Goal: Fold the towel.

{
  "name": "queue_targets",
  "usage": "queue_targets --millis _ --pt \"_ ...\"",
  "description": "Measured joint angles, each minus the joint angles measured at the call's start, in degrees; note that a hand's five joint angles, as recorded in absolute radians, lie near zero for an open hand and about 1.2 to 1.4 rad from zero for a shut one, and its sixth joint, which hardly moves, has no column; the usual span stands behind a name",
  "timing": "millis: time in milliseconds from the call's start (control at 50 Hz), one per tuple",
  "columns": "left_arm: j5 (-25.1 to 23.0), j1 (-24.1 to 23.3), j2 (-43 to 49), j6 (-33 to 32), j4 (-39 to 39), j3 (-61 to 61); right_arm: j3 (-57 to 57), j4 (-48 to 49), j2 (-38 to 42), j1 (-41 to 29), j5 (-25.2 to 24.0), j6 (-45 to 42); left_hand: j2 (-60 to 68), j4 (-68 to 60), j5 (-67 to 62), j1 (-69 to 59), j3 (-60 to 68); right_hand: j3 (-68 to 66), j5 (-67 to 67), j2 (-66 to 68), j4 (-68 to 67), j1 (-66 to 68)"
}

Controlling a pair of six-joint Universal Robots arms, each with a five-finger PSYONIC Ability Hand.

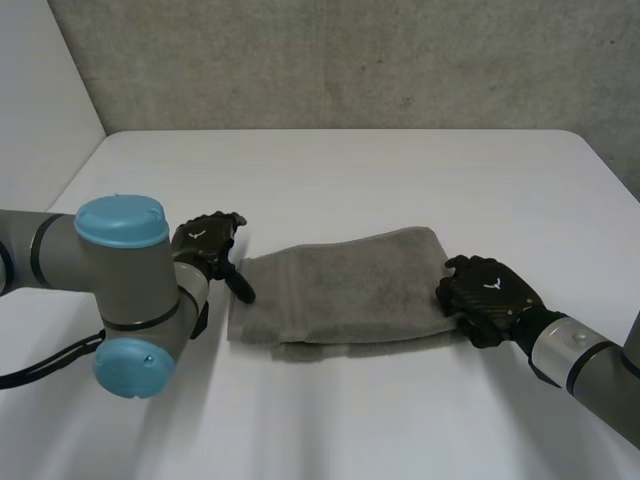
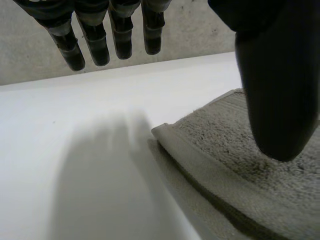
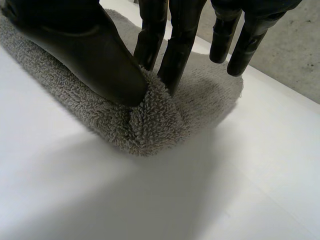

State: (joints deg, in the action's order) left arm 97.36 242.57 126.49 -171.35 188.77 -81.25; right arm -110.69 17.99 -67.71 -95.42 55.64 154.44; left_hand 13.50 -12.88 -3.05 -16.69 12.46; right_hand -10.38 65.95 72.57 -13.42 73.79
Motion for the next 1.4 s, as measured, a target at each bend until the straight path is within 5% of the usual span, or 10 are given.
queue_targets --millis 300,860,1180,1400 --pt "-0.43 -1.0 -5.23 -0.18 0.09 -2.57 -1.86 -1.29 -2.76 6.7 -5.13 4.27 0.0 0.0 0.0 0.0 0.0 0.0 0.01 0.01 0.0 0.27" --pt "-0.38 -2.18 -7.9 -0.32 0.02 -3.82 -0.84 0.0 -2.51 12.77 -5.24 6.81 0.0 0.0 0.0 0.0 0.0 0.0 0.02 0.49 0.0 0.57" --pt "-0.36 -1.91 -8.36 -0.32 0.12 -4.19 -2.5 7.86 -1.91 17.62 -6.11 30.5 0.0 0.0 0.0 0.0 0.0 0.0 0.03 0.49 0.0 0.58" --pt "-0.42 -2.05 -8.48 -0.33 0.11 -4.21 -1.83 10.84 -3.03 18.77 -0.36 30.78 0.0 0.0 0.0 0.0 0.0 0.0 0.02 0.49 0.0 0.58"
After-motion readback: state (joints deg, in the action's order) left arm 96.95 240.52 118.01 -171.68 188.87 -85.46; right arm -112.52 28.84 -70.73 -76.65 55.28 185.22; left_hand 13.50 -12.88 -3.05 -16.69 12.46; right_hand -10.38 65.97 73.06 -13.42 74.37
